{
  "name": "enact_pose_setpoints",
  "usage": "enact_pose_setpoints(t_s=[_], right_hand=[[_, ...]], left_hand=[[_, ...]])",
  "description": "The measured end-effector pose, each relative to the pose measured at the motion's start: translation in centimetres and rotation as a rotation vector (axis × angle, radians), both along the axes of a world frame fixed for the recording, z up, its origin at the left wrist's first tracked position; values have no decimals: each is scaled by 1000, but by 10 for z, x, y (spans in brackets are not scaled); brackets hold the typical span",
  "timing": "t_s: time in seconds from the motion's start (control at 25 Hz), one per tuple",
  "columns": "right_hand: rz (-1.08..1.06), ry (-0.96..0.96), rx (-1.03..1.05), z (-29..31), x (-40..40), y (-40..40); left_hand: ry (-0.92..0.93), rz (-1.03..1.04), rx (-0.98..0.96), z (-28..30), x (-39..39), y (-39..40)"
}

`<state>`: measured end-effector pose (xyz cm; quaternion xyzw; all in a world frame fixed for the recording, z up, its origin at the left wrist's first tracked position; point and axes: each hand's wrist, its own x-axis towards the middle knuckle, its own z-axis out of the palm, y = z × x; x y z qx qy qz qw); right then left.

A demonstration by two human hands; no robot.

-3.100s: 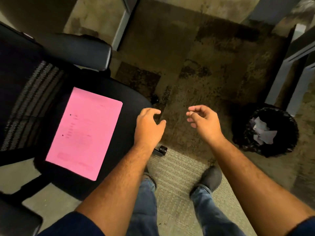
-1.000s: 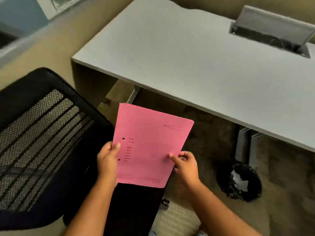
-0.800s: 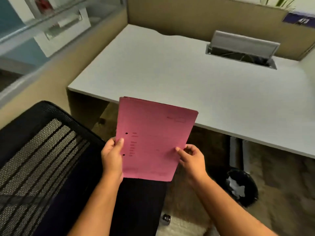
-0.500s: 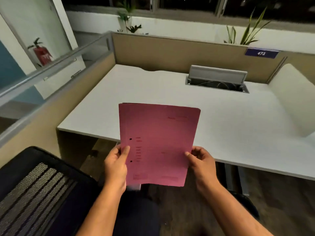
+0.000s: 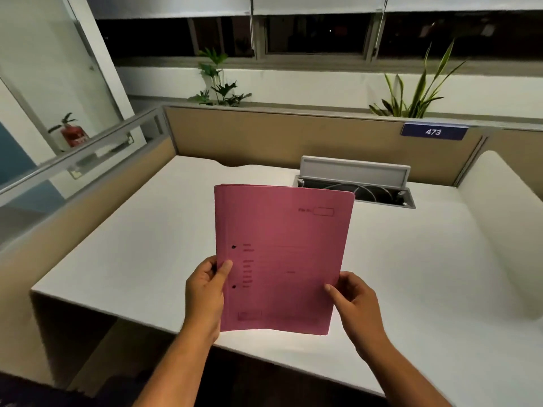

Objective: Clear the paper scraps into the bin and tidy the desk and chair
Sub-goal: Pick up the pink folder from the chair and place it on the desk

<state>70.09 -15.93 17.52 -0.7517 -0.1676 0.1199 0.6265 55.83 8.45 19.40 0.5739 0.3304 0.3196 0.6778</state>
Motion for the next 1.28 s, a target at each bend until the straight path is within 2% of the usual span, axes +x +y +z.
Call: enact_pose_setpoints(t_s=[0.28,0.72,0.84,1.0,1.28], right_hand=[[15,-31,6,15,126,-21],[-1,31,41,4,186,10],[6,56,-27,-7,193,37],[20,111,-144,-23,206,85],[-60,205,-266,-40,260,213]], left_hand=[[3,89,28,12,122,-30],[60,135,53,16,187,-6],[158,152,104,7,201,25],[317,68,249,-10,222,85],[458,-65,255,-40,279,220]])
